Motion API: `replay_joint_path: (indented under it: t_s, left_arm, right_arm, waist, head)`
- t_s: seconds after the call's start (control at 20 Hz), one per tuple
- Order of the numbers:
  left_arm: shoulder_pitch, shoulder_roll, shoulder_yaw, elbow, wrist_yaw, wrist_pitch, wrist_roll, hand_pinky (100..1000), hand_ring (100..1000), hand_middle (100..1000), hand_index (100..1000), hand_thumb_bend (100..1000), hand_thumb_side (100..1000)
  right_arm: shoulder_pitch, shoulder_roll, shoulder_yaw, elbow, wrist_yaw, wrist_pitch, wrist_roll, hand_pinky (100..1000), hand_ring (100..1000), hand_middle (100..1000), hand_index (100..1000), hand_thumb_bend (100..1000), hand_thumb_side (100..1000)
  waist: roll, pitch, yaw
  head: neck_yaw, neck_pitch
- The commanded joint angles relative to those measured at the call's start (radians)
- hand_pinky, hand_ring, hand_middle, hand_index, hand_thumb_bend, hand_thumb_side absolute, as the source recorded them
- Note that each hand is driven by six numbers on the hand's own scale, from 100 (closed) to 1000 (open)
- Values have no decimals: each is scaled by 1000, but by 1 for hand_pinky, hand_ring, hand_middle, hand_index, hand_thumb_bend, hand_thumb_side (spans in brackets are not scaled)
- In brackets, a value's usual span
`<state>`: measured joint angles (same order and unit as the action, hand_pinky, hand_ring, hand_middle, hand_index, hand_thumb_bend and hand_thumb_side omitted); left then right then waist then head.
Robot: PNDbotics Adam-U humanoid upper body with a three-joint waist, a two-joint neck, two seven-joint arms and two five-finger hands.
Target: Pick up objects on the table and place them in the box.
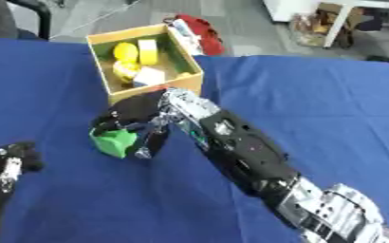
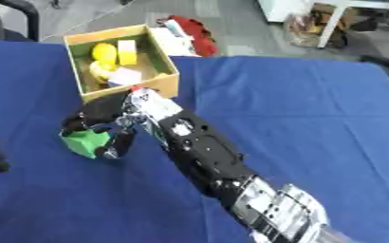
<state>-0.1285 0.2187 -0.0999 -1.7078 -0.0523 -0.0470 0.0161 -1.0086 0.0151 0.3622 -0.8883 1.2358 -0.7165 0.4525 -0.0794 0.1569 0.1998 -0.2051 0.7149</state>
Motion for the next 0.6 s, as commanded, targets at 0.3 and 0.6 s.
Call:
replay_joint_path:
  t_s: [0.3,0.6]
  left_arm:
    - [-10,3,6,-14,2,-2,-2,642,563,547,724,100,743]
    - [-10,3,5,-14,3,-3,-3,642,562,547,725,100,744]
  right_arm:
    - [-26,1,-15,-16,6,-123,97,962,1000,1000,1000,100,279]
    - [-29,2,-15,-17,3,-120,99,963,1000,1000,1000,100,279]
  waist:
    - [18,-21,1]
    - [19,-21,0]
  head:
    - [-3,-3]
    - [-7,-3]
